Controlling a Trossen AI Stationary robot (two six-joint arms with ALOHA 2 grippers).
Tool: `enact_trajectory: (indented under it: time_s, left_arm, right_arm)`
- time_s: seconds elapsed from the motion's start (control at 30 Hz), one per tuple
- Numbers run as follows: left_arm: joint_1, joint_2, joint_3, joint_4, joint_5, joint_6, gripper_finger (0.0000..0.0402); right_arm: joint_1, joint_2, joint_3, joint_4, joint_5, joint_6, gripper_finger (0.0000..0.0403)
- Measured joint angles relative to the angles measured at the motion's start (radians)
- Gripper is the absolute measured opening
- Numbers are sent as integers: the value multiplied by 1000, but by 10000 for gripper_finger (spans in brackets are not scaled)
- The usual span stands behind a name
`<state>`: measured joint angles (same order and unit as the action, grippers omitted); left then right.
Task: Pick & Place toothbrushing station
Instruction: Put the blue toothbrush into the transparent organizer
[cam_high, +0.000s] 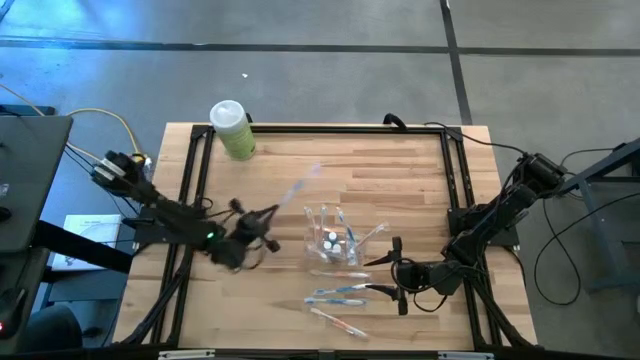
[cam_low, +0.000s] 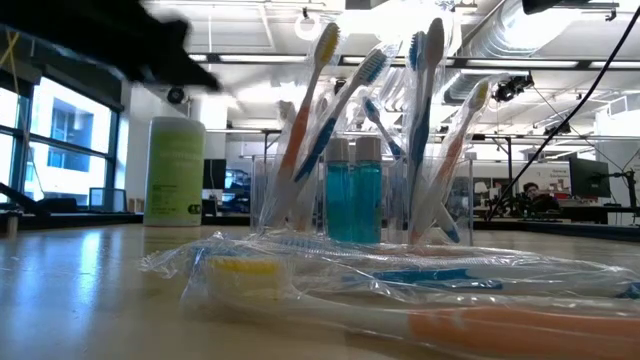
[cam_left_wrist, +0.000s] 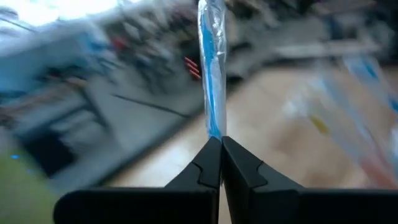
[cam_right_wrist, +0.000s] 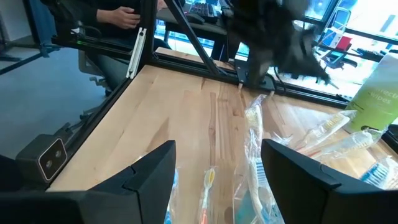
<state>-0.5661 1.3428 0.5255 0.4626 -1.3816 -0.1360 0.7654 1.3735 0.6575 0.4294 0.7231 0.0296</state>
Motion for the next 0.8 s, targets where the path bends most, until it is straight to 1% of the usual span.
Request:
enact_trajectory:
  time_s: [0.03,0.07,0.1,0.13,0.2,0.27,0.33,0.5,0.63,0.7,0.8]
  left_arm:
    - [-46,-15,0,36,-99,39,2]
    - [-91,-25,0,88,-171,95,2]
    - [-130,-33,0,150,-190,166,2]
    - [-161,-42,0,217,-178,241,2]
    - [-211,-44,2,374,-146,344,2]
    - [-234,-34,3,493,-88,418,2]
    - [-248,-19,3,558,5,456,2]
    - [-216,31,3,689,259,453,2]
    - [-166,111,3,843,459,427,2]
    - [-143,160,8,916,519,424,2]
    - [-117,235,34,994,570,417,2]
  right_arm:
    - [0,0,0,0,0,0,229]
    - [0,0,0,1,0,0,229]
    - [0,0,0,2,0,0,229]
    - [0,0,0,5,1,0,229]
    - [-2,0,0,20,1,-5,229]
    - [-8,0,0,41,1,-8,229]
    - [-17,0,0,77,2,-15,229]
    - [-36,0,0,207,3,-106,229]
    - [-61,0,0,341,3,-201,229]
    - [-77,0,0,401,3,-247,229]
    - [-105,0,0,465,3,-296,229]
